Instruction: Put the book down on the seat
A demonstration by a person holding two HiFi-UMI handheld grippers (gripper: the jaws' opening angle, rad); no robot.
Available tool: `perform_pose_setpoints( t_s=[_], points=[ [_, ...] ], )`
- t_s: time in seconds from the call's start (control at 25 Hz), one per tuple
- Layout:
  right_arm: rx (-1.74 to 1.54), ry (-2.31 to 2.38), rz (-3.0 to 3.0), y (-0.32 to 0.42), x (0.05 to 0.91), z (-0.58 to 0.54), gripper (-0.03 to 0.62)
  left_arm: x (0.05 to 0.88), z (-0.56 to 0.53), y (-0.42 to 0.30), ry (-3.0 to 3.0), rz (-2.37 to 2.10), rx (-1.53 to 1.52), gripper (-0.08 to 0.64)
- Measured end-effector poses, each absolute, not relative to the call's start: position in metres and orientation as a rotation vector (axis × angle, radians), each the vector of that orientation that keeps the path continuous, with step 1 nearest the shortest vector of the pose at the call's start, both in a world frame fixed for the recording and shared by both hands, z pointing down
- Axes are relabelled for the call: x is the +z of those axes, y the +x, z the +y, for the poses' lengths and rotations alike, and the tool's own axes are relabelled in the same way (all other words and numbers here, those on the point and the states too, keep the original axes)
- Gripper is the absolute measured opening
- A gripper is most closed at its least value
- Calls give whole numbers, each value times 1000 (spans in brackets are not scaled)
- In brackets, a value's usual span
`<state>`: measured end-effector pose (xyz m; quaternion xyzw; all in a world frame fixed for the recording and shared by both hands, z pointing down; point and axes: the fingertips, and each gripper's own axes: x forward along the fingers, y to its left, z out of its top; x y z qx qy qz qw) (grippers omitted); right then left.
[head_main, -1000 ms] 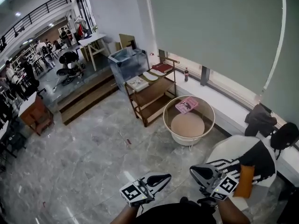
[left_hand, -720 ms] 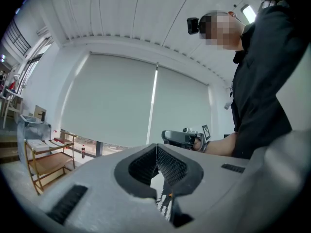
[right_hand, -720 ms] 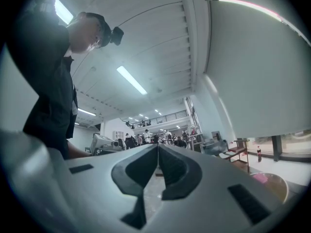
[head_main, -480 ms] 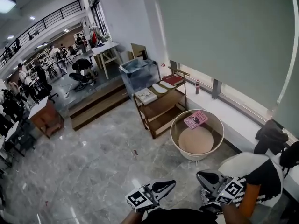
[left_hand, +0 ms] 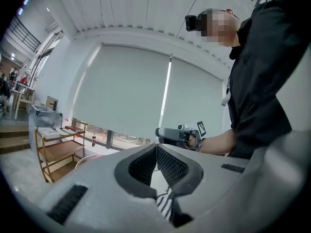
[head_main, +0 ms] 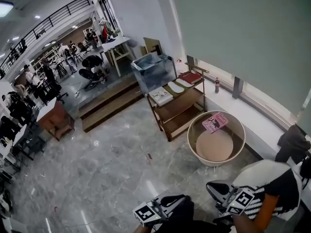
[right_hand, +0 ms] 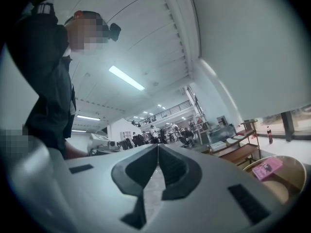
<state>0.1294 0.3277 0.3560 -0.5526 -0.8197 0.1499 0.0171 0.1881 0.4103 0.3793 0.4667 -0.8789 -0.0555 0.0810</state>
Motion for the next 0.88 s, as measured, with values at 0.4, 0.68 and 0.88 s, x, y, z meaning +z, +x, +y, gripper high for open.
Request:
perform_pose_setpoints(
  t_s=[0.4, 0.68, 0.88],
  points=[
    [363, -1698, -2591, 33, 333, 360, 29, 371, 433, 74, 1519, -2633, -205, 25],
    [317, -1643, -2630, -23, 323, 386, 29, 366, 460, 14, 1590, -2592, -239, 25],
    [282, -1557, -2660, -41, 336, 395, 29, 387, 475, -18, 1629, -2542, -347, 25]
  ],
)
